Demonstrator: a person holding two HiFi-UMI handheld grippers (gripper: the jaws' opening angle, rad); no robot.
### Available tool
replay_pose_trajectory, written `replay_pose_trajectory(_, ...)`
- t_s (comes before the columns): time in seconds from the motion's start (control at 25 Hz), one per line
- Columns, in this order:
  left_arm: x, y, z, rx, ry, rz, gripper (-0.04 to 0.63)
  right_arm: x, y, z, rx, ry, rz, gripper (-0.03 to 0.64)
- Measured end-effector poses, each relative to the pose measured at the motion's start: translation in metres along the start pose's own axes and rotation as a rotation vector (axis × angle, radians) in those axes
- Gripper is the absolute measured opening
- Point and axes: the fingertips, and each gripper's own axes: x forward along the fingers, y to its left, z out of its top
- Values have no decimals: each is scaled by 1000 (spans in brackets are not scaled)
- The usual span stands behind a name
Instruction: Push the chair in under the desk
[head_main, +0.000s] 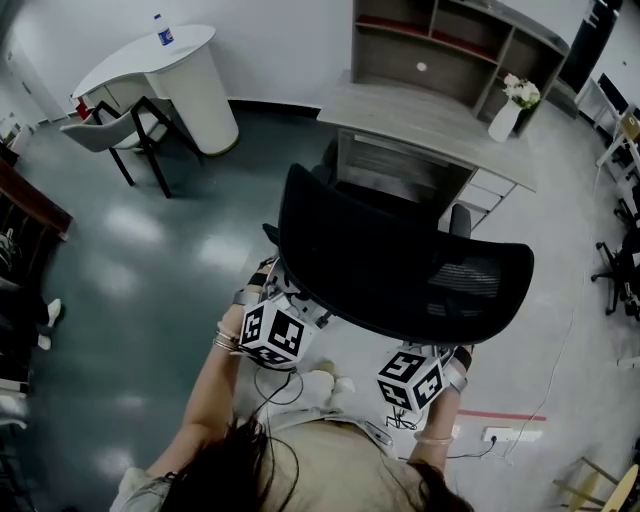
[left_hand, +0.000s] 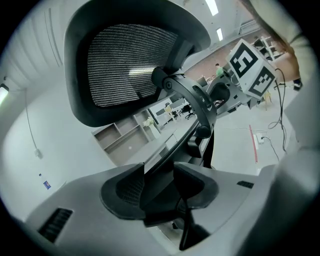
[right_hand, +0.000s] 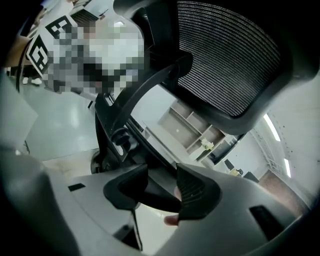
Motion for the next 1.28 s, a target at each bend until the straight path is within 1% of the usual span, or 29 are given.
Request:
replay_pose_trajectory(0.92,54,20,15,8,-36,-9,175,50,-31,4,23,22,-46,185)
replay_pose_trajectory(1.28,76,26,21,9,-35,-13,175,70,-45,5,24,22,-50,185)
